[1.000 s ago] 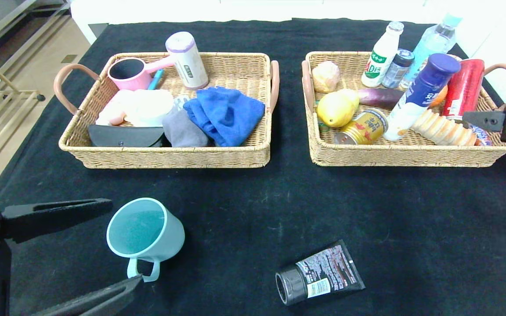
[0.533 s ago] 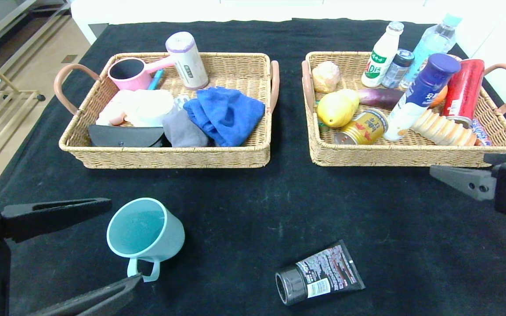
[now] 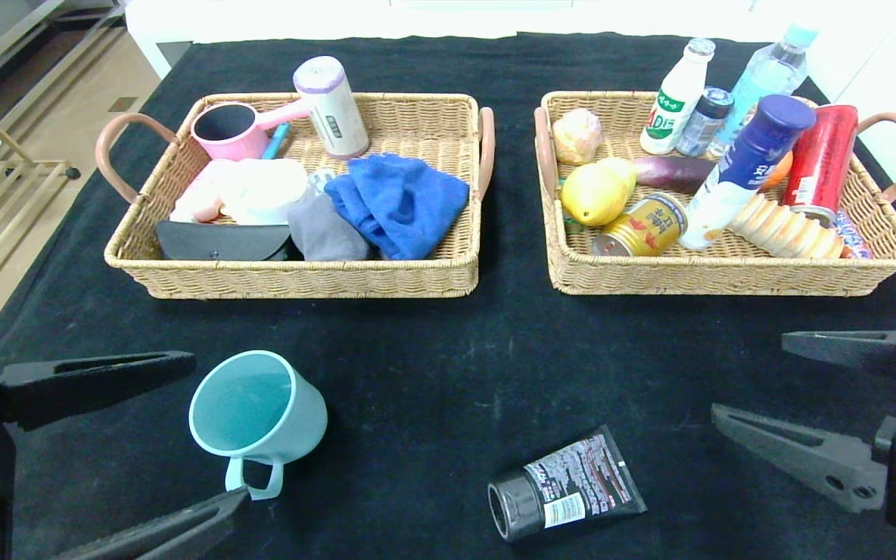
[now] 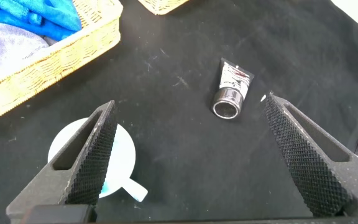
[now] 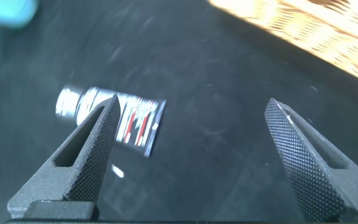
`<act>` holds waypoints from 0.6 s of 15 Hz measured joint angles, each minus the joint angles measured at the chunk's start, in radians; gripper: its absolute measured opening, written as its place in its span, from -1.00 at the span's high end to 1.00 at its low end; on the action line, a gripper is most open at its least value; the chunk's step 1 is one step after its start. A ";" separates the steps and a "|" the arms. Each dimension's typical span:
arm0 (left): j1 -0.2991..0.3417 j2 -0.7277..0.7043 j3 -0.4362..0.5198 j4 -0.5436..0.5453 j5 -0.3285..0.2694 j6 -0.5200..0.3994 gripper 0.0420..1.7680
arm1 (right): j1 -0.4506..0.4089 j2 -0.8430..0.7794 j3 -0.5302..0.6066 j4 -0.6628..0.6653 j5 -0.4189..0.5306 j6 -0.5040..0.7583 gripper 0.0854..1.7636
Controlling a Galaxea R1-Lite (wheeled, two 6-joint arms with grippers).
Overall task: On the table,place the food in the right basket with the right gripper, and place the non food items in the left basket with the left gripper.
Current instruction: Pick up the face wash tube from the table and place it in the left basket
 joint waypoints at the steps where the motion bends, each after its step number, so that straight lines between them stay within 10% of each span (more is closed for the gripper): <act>1: 0.001 0.000 0.000 0.000 0.000 0.001 -0.94 | 0.004 -0.001 0.009 0.002 0.021 -0.059 -0.92; 9: 0.008 -0.011 -0.019 -0.001 0.012 0.002 -0.94 | 0.092 0.111 0.021 0.054 0.041 -0.419 -0.92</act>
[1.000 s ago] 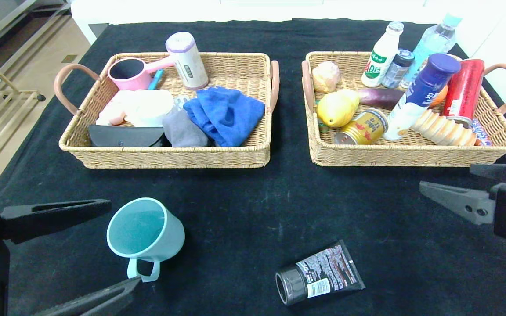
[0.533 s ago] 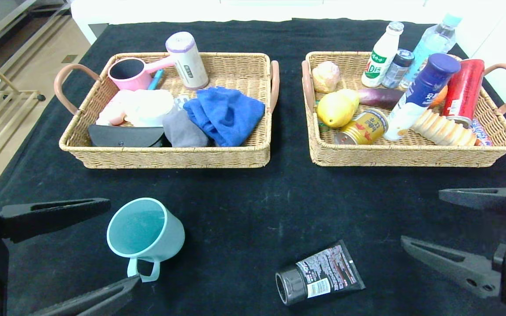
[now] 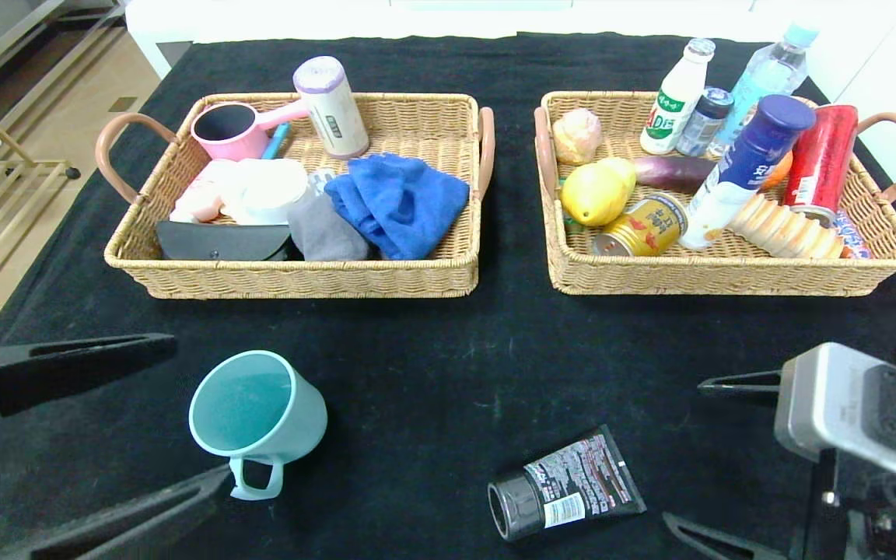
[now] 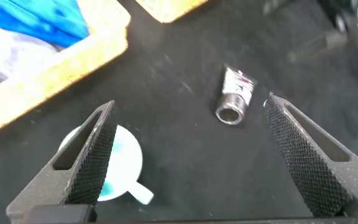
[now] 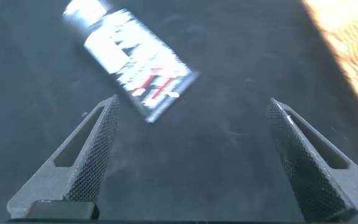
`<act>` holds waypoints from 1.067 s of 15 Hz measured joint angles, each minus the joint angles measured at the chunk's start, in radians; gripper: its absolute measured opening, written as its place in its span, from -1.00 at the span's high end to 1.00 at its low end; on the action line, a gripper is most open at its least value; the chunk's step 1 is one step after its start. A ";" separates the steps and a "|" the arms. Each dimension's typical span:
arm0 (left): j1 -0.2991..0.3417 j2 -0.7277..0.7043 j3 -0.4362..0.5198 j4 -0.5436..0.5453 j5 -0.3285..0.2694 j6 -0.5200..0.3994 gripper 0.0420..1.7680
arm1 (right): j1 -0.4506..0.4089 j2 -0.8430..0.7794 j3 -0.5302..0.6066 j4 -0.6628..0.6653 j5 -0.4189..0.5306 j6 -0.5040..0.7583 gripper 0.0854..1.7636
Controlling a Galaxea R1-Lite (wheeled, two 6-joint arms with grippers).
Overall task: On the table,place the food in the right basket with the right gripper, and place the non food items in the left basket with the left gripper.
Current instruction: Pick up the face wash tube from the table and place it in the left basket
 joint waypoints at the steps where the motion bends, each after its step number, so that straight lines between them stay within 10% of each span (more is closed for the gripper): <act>1: 0.001 -0.004 -0.010 0.002 0.005 -0.001 -0.94 | 0.021 0.021 -0.003 0.001 -0.002 -0.021 -0.92; 16: 0.014 -0.052 -0.070 0.111 -0.001 0.000 -0.94 | 0.178 0.299 -0.063 -0.114 -0.137 -0.125 -0.92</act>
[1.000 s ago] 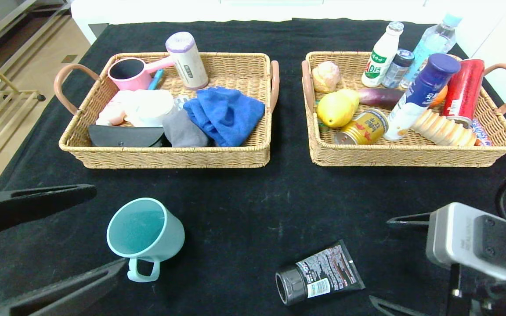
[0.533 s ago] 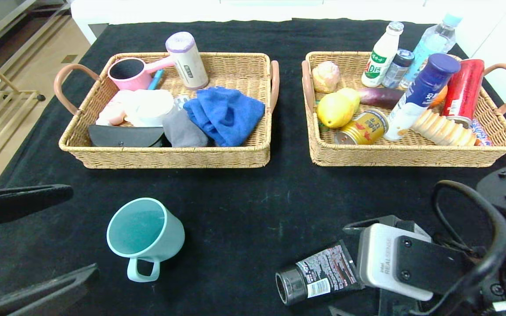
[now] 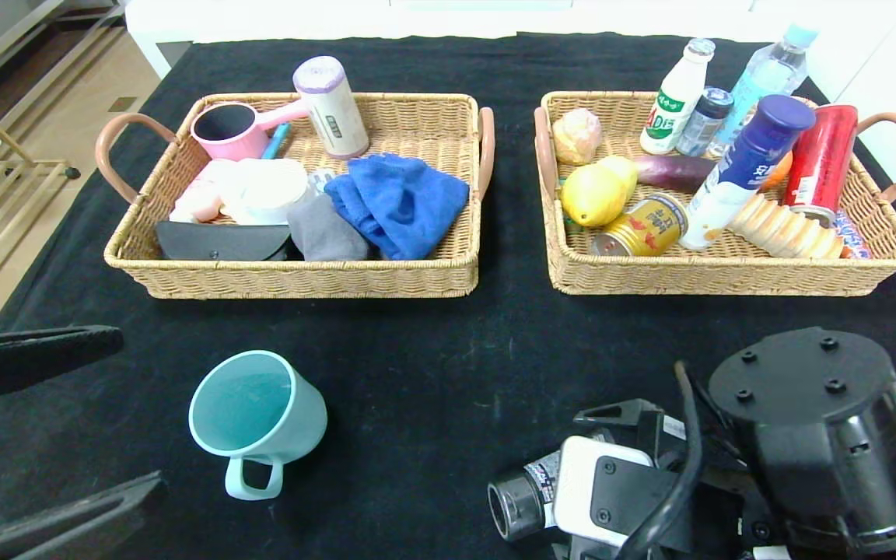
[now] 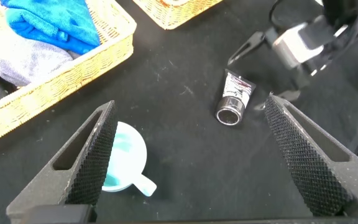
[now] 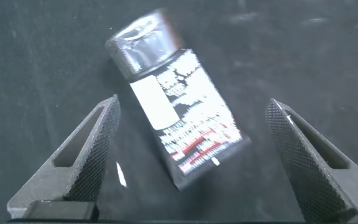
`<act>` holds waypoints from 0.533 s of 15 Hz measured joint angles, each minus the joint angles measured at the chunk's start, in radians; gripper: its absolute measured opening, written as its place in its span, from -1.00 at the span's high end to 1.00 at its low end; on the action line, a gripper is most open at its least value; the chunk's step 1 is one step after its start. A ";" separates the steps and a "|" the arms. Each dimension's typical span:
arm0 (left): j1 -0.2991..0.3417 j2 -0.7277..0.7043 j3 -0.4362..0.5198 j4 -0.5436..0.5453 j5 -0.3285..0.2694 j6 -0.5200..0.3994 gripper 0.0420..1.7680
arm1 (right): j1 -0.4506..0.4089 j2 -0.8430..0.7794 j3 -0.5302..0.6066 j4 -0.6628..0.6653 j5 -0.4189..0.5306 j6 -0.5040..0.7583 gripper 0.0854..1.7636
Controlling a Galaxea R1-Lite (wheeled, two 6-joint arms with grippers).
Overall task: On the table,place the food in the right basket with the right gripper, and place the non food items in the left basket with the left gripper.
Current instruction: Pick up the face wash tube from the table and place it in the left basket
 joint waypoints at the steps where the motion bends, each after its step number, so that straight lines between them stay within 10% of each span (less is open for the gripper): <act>1: 0.000 0.000 0.000 0.000 0.000 0.000 -0.94 | 0.005 0.015 -0.003 -0.006 -0.001 0.000 -0.92; 8: 0.000 -0.004 0.000 -0.001 -0.001 0.000 -0.94 | 0.018 0.090 -0.006 -0.054 -0.028 -0.002 -0.93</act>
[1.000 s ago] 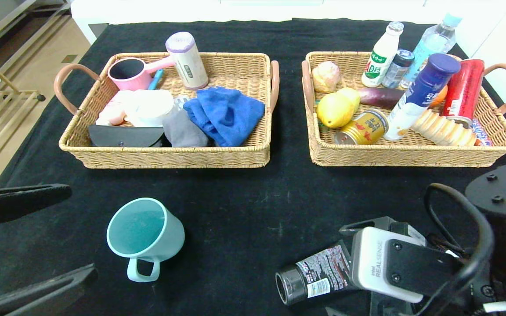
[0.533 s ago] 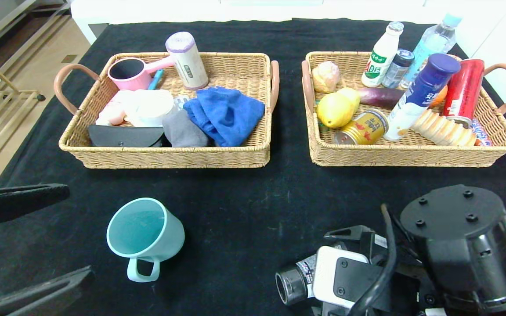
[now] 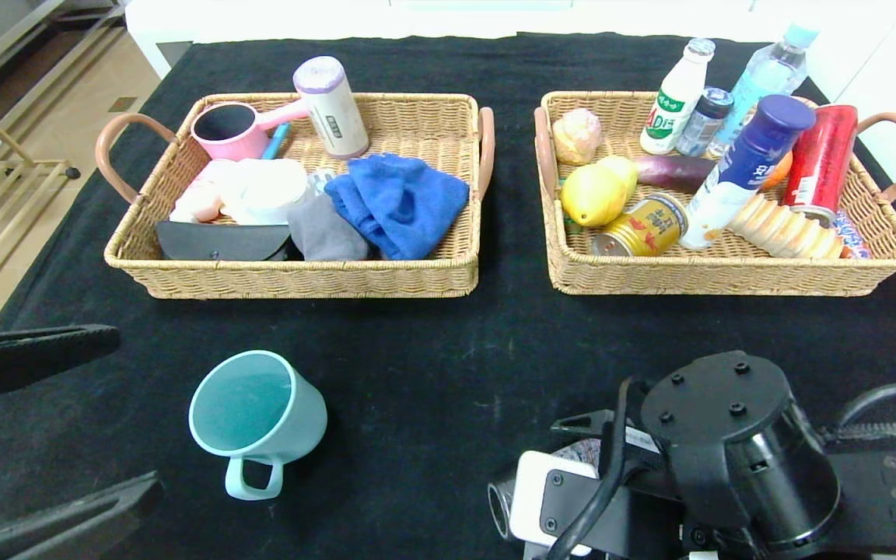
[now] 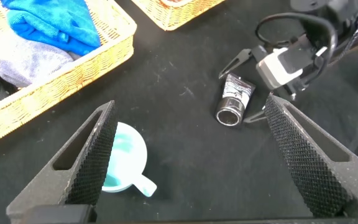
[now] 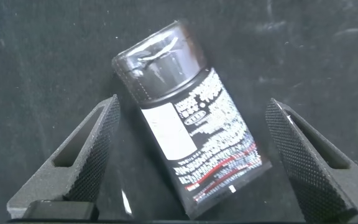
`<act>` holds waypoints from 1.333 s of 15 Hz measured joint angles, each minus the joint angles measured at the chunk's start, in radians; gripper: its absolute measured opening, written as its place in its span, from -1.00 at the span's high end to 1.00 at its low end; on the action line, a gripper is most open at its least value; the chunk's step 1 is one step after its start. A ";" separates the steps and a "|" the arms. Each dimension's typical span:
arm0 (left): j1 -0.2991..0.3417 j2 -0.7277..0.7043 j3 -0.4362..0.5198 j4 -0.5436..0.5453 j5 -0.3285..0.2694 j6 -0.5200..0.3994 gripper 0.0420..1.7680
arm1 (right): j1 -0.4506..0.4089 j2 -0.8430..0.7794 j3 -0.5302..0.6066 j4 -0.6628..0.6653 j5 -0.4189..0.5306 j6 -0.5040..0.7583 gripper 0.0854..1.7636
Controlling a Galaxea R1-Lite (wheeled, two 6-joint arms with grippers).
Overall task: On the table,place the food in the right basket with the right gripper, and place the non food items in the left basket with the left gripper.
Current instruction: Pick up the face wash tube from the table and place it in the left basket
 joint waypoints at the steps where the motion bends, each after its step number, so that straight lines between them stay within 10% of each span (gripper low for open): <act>1: 0.000 0.000 0.000 0.000 0.000 0.000 -0.94 | -0.001 0.006 -0.002 0.000 0.000 0.001 -0.93; 5: 0.000 0.001 0.001 -0.001 0.000 0.000 -0.94 | -0.003 0.017 -0.005 -0.001 -0.001 0.007 -0.93; 13: 0.000 0.001 0.004 -0.001 0.002 0.000 -0.94 | -0.005 0.026 -0.004 -0.005 -0.002 0.013 0.13; 20: 0.000 0.002 0.006 -0.002 0.001 0.000 -0.94 | -0.004 0.025 0.003 -0.009 -0.002 0.012 0.17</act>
